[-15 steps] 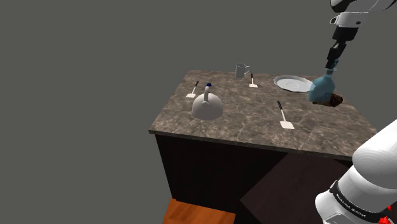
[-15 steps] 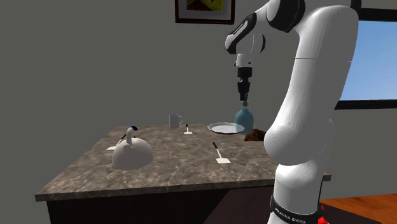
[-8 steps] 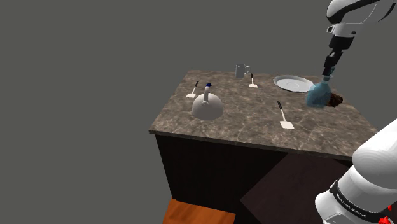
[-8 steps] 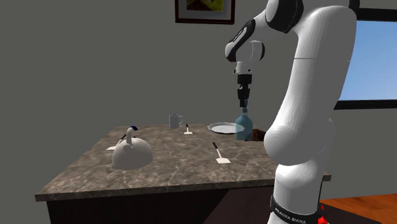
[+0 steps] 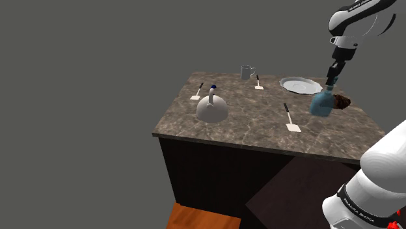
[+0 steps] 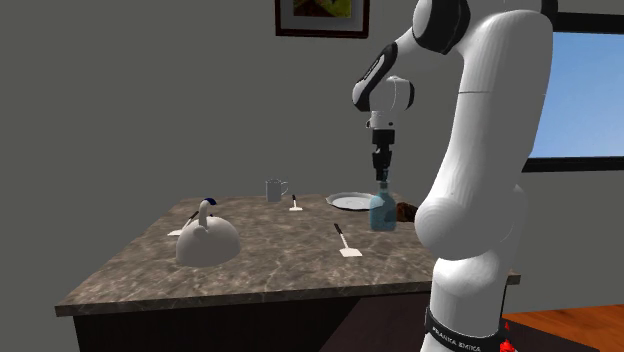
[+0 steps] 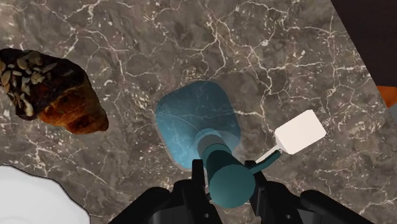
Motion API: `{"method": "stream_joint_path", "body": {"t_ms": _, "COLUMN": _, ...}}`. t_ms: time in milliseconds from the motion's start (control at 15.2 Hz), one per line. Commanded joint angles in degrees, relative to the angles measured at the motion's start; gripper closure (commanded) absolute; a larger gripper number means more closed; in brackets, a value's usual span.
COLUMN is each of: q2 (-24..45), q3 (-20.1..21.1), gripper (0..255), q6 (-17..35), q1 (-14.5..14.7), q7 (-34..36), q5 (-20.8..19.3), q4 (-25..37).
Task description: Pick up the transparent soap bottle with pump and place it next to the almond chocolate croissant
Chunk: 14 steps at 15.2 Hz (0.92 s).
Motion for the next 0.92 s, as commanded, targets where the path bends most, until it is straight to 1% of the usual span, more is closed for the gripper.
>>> {"method": "stream_joint_path", "body": {"t_ms": 0, "q2": 0.65, "q3": -0.12, "gripper": 255, "q6": 1.59, "q1": -0.03, "q7": -0.31, "q5": 0.38, "q4": -1.0}}
{"method": "stream_joint_path", "body": {"t_ms": 66, "q2": 1.12, "q3": -0.19, "gripper": 255, "q6": 2.75, "q1": -0.06, "q7": -0.54, "q5": 0.67, "q4": -1.77}}
{"method": "stream_joint_path", "body": {"t_ms": 594, "q2": 1.12, "q3": -0.19, "gripper": 255, "q6": 2.75, "q1": -0.06, "q7": -0.54, "q5": 0.67, "q4": -1.77}}
{"method": "stream_joint_path", "body": {"t_ms": 660, "q2": 1.12, "q3": -0.19, "gripper": 0, "q6": 2.75, "q1": -0.06, "q7": -0.54, "q5": 0.67, "q4": -1.77}}
{"method": "stream_joint_path", "body": {"t_ms": 858, "q2": 1.13, "q3": -0.19, "gripper": 0, "q6": 2.74, "q1": -0.06, "q7": -0.55, "q5": 0.67, "q4": -1.75}}
